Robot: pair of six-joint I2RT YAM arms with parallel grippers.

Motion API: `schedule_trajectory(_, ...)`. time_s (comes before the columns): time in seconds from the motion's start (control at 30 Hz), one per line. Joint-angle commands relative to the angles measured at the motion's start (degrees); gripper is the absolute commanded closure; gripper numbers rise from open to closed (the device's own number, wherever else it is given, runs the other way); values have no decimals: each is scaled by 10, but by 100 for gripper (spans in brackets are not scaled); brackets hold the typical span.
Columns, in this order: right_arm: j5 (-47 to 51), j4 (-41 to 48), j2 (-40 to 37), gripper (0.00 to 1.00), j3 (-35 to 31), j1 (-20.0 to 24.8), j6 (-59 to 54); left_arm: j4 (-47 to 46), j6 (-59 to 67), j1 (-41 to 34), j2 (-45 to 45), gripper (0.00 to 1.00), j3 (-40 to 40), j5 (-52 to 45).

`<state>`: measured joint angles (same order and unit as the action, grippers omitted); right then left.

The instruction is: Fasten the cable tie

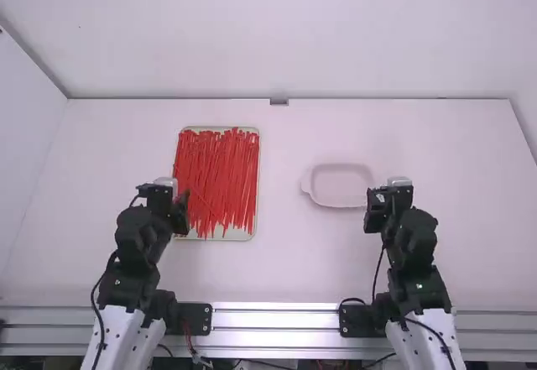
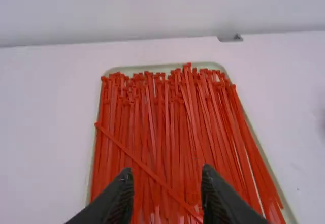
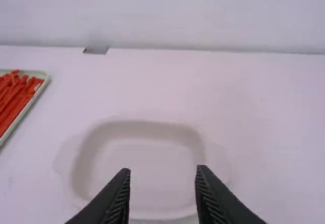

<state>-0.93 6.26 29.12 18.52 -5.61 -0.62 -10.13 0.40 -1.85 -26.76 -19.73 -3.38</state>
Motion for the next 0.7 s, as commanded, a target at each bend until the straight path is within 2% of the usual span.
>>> schedule_trajectory(0.0, 14, 1, 38, 61, 36, -12, 8, -7, -4, -6, -36, 61, -35, -8)
schedule_trajectory(0.33, 17, 10, 203, 41, 131, -32, 50, -64, -6, -17, -189, 41, -148, -32)
schedule_trajectory(0.67, -3, 11, 356, 23, 228, -74, -6, -113, -16, -30, -332, 23, -256, -52)
